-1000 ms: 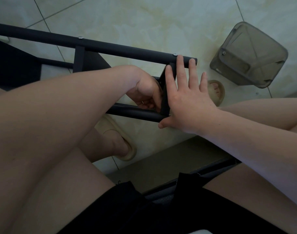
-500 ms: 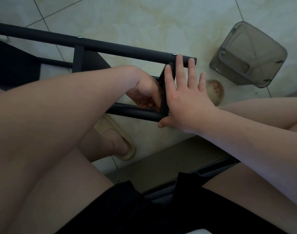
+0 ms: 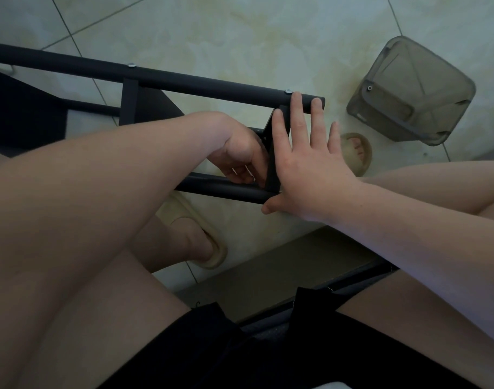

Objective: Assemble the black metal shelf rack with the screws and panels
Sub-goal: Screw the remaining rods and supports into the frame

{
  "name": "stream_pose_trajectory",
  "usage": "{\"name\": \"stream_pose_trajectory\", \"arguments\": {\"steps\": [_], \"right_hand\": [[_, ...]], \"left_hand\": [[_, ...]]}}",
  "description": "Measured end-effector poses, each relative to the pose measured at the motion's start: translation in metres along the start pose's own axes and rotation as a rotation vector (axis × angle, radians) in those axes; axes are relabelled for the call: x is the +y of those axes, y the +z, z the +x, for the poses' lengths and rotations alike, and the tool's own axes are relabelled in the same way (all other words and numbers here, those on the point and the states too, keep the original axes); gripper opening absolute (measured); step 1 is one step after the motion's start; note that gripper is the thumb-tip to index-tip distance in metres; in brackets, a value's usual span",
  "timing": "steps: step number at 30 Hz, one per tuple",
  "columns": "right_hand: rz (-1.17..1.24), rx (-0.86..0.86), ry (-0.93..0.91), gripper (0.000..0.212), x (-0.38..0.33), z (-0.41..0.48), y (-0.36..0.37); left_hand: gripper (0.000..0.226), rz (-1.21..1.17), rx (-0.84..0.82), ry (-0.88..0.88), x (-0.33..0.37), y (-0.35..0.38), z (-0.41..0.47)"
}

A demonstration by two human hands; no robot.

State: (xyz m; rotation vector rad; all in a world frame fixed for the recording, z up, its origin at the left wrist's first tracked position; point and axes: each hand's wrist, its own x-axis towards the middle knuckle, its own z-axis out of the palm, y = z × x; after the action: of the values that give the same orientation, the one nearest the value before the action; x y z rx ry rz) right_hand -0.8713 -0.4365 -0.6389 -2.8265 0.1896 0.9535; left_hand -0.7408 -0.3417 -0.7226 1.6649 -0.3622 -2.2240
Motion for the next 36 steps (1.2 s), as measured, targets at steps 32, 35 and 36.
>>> {"name": "stream_pose_trajectory", "arguments": {"steps": [32,35,36], "right_hand": [[0.013,-0.018,-0.008,0.148,0.0006,-0.0004,-0.0021],[0.015,-0.016,-0.008,0.148,0.0001,-0.0004,-0.0016],[0.017,-0.015,-0.008,0.148,0.0,-0.0003,-0.0014]], "left_hand": [[0.02,-0.042,-0.011,0.016,0.0028,0.001,-0.0021],[0.028,-0.066,0.002,0.032,0.0015,0.0007,-0.0012],[0.029,-0.077,0.008,0.032,0.0011,0.0004,-0.0011]]}}
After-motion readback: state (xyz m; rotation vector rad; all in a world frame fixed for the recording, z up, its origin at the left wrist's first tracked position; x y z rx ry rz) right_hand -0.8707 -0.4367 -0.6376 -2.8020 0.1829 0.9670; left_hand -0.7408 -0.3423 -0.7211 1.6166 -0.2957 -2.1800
